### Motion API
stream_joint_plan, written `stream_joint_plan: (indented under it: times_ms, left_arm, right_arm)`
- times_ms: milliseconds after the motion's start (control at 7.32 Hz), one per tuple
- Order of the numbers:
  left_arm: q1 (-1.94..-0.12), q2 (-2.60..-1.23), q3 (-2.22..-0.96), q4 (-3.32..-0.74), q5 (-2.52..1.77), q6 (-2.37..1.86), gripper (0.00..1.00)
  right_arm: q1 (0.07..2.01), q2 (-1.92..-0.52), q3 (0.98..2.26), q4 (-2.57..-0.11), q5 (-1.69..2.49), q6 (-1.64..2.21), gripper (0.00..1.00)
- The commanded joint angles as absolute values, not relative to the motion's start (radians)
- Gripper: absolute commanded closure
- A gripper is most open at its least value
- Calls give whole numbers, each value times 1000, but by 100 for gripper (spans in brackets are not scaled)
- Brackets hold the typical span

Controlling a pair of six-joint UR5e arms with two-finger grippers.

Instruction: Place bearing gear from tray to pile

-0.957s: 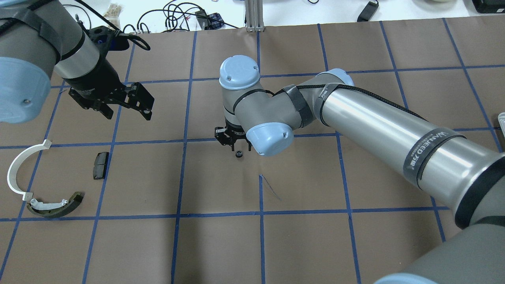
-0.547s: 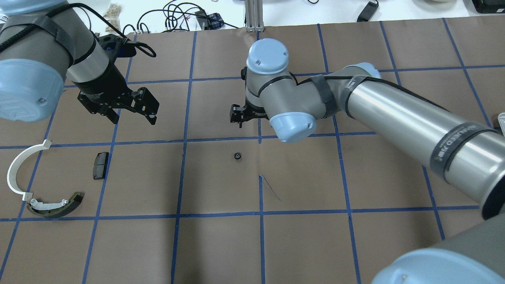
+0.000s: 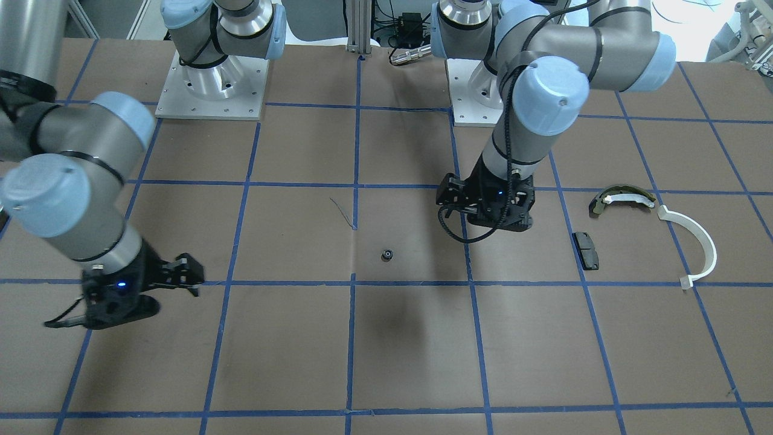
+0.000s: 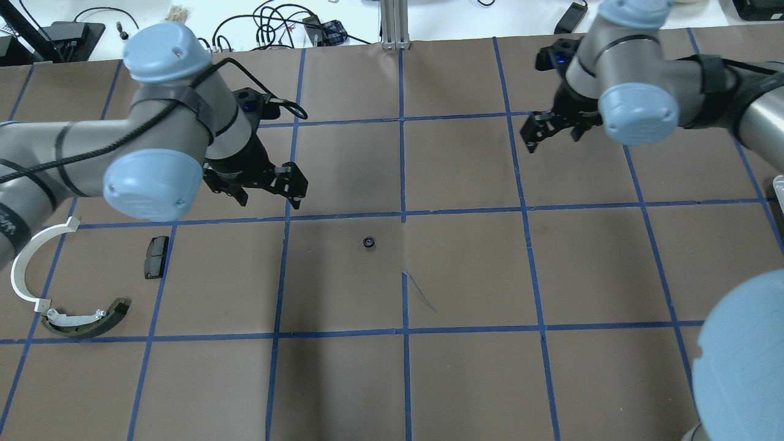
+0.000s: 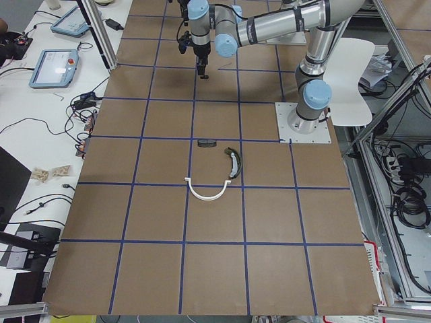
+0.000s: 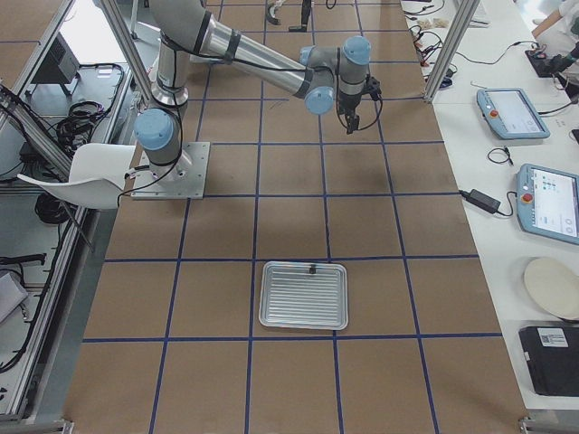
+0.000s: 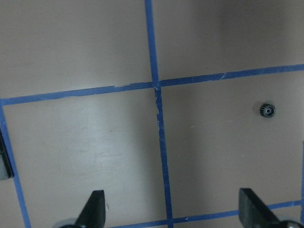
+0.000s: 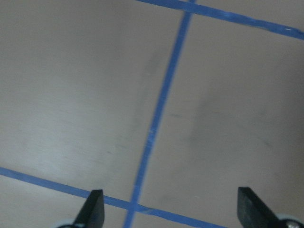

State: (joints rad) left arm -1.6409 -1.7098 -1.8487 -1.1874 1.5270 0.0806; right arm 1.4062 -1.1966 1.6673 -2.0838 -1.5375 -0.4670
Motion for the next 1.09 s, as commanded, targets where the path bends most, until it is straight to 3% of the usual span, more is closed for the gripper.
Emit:
stream_joint_plan:
  times_ms: [0,547,957]
  left_arm:
    - [-1764,-1794,-1876,-1048,1525,37,0]
    - [-1842,-1955,-1887,-858,1529,-8,0]
    - [-1862,-2013,-1888,-824,1536,-17,16]
  right_arm:
    - [1200,-1209,1666,-2077,-1669,-868,0]
    - [937,-1203,1664,-2088,-1681,-1462,0]
    - [832,-1165,1674,-2091,-1671,-1672,0]
